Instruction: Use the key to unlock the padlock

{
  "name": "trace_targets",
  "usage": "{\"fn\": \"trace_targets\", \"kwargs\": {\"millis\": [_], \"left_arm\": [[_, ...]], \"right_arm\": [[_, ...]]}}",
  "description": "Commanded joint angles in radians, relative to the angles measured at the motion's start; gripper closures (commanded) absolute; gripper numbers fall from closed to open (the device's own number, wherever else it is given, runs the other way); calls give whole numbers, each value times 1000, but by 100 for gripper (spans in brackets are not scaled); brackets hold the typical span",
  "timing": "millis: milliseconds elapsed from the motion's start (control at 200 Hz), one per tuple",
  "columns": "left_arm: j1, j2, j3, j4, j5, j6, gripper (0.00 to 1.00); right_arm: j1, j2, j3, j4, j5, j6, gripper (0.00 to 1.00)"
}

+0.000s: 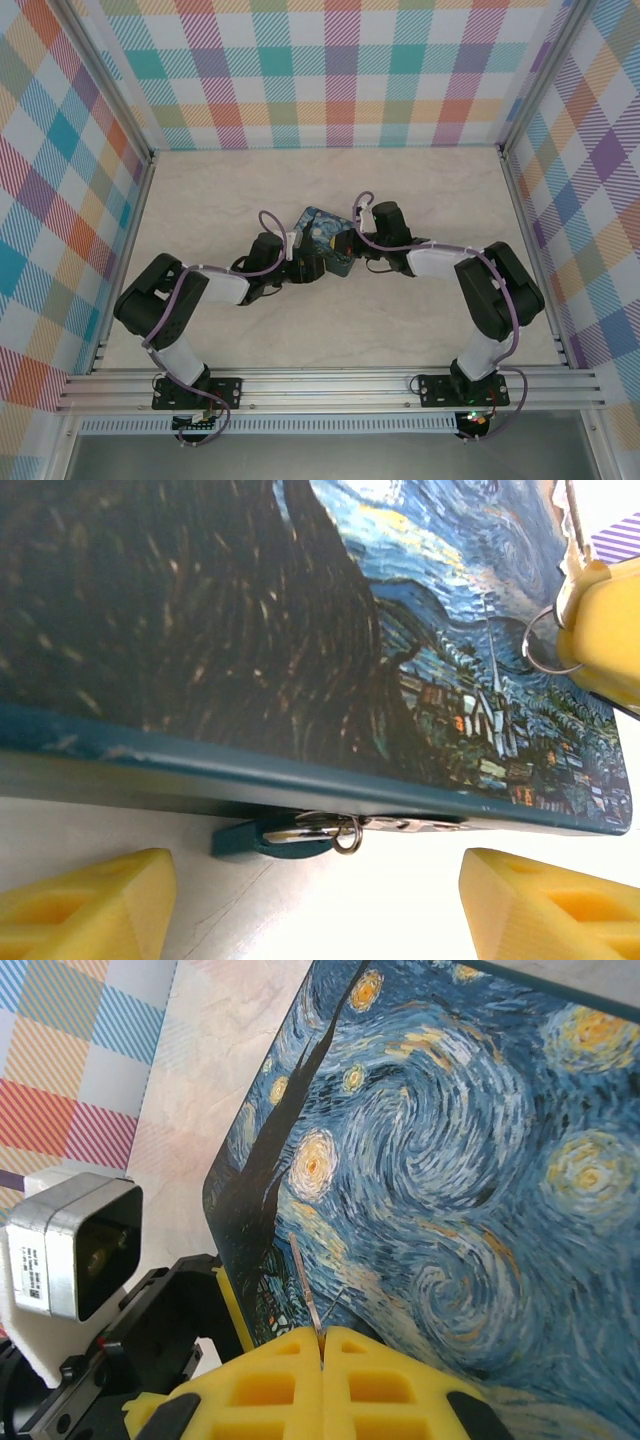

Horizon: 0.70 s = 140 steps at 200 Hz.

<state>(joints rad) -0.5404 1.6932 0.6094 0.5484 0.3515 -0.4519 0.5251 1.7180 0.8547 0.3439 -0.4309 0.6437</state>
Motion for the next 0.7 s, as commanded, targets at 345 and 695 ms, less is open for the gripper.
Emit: {"fn": "trace_targets", "kwargs": {"millis": [345,695], "left_arm": [[12,63,43,29,38,14,32],[5,70,59,38,64,19,41]], "right_arm": [[6,24,-23,-50,3,24,98],[6,22,-23,-41,-11,36,98]]}}
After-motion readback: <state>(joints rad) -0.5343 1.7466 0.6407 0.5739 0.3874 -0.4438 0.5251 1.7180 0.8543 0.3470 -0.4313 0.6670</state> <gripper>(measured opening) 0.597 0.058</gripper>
